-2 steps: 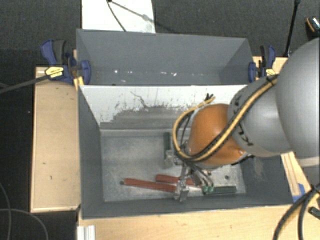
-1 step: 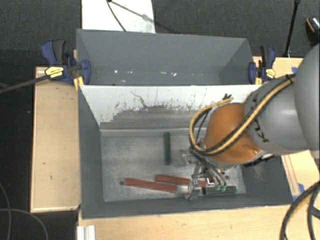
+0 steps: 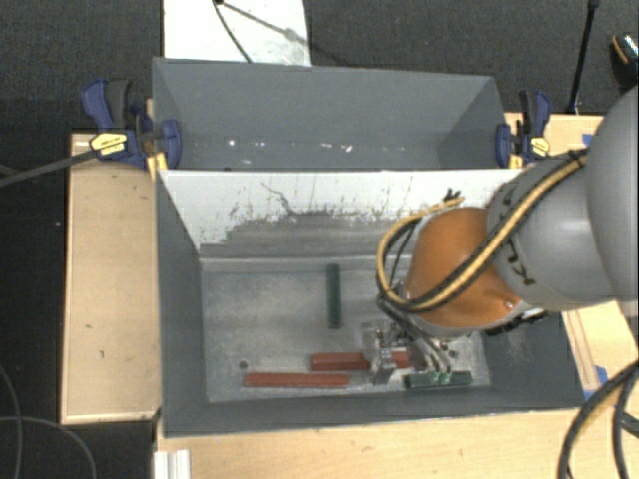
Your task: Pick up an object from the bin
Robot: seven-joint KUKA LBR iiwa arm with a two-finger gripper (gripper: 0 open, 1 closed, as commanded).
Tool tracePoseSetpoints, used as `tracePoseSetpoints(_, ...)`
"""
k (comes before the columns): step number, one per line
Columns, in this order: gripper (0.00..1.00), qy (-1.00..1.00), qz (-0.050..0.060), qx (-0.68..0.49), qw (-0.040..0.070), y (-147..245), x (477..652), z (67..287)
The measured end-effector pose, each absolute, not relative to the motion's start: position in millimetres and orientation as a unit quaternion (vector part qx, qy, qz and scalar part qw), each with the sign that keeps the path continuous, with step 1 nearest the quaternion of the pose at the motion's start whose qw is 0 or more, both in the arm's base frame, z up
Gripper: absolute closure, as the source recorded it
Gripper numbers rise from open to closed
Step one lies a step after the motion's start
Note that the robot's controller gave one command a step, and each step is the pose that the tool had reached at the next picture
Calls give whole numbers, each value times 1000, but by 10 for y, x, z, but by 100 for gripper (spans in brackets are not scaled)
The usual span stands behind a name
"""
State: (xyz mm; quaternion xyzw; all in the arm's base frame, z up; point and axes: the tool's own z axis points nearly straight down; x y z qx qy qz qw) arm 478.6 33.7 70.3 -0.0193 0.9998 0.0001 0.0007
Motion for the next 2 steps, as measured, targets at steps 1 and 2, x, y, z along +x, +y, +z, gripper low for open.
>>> tracePoseSetpoints(1, 100, 1000, 1, -18, 5, 338, 4807, 1630)
tracePoseSetpoints(2, 100, 1000, 0, -18, 2, 340, 4814, 1665)
